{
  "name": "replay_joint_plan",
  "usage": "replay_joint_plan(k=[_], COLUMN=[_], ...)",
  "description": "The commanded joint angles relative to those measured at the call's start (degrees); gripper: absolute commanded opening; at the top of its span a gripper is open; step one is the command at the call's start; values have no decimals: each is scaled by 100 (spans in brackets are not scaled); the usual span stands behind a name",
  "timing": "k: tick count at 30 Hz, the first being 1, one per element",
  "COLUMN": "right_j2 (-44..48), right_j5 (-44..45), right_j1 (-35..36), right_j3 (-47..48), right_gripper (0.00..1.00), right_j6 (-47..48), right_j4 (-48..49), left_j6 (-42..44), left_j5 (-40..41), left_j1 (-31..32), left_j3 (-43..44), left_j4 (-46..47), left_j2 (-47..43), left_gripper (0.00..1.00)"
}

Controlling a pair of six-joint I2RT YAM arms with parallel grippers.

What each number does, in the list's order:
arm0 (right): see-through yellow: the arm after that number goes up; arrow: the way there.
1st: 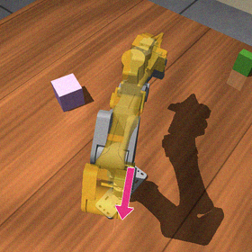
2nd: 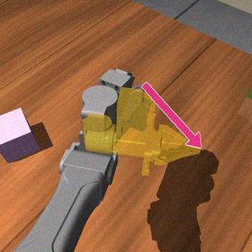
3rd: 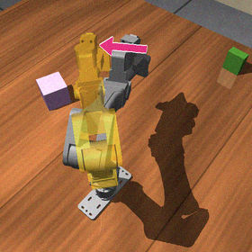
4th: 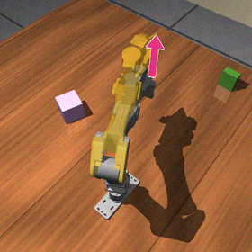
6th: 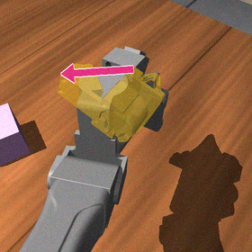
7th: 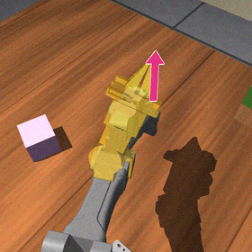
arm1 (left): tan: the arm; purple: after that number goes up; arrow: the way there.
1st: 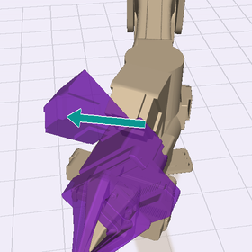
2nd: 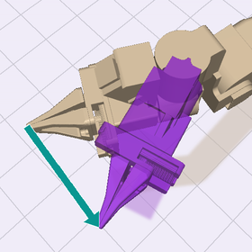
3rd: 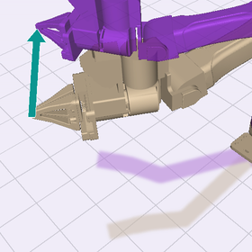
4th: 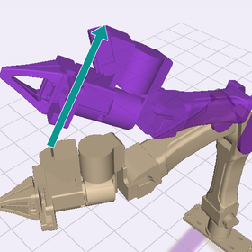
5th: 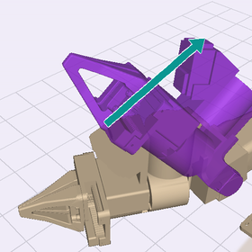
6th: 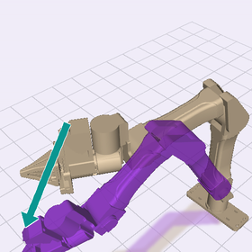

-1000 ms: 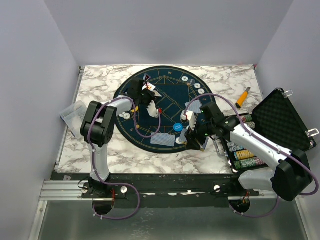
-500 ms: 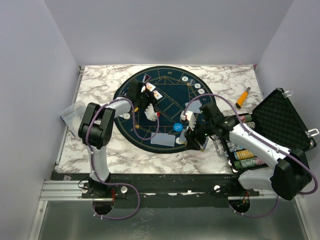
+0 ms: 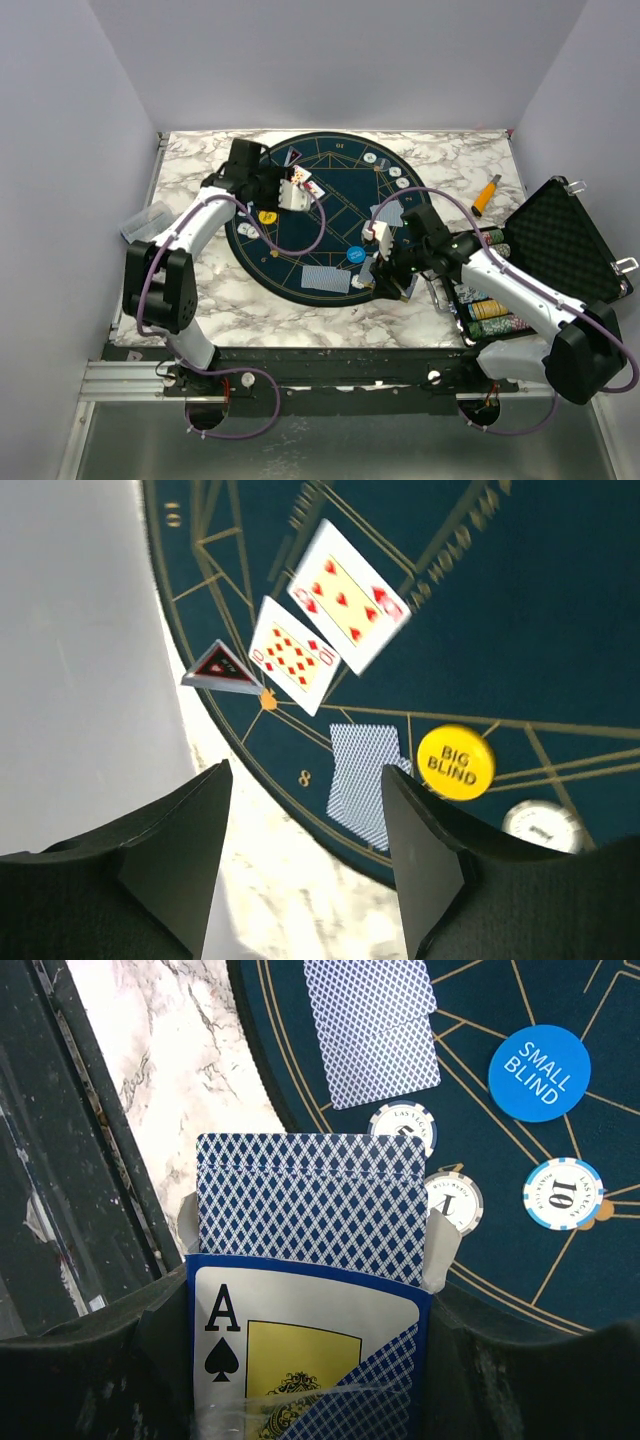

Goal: Distribute texas hold em gaming equipment

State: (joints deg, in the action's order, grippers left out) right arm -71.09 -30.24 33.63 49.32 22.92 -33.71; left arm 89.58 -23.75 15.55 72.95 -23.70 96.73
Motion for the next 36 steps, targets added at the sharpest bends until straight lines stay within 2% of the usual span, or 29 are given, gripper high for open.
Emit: replay_joint_plan(k=[1, 7, 10, 13, 17, 24, 36], right_j2=[156, 121, 136, 183, 249, 274, 210], right_j5=[-81, -257, -327, -367, -447, -533, -650], right_j1=[-37, -32, -32, -32, -35, -32, -32], right_j3=[-1, 16, 7, -24, -20, -30, 94], right_gripper=[1, 1, 1, 1, 1, 1, 1], right_j6=[21, 78, 98, 108, 134, 169, 178], right_j4=[145, 170, 176, 178, 122, 59, 21], left_j6=[-3954, -7703, -9403, -10596, -11350, -12242, -12452], left_j5=[-1142, -2816, -3579, -3954, -4072, -4058, -3869], left_j1=[9, 22, 92, 283, 801, 1547, 2110], left_j3=[632, 335, -99, -550, -962, -985, -880], left_j4=[-1018, -823, -53, 853, 1761, 2218, 2344], left_j2=[-701, -978, -855, -746, -608, -91, 452], left_gripper=[64, 64, 66, 67, 67, 69, 67])
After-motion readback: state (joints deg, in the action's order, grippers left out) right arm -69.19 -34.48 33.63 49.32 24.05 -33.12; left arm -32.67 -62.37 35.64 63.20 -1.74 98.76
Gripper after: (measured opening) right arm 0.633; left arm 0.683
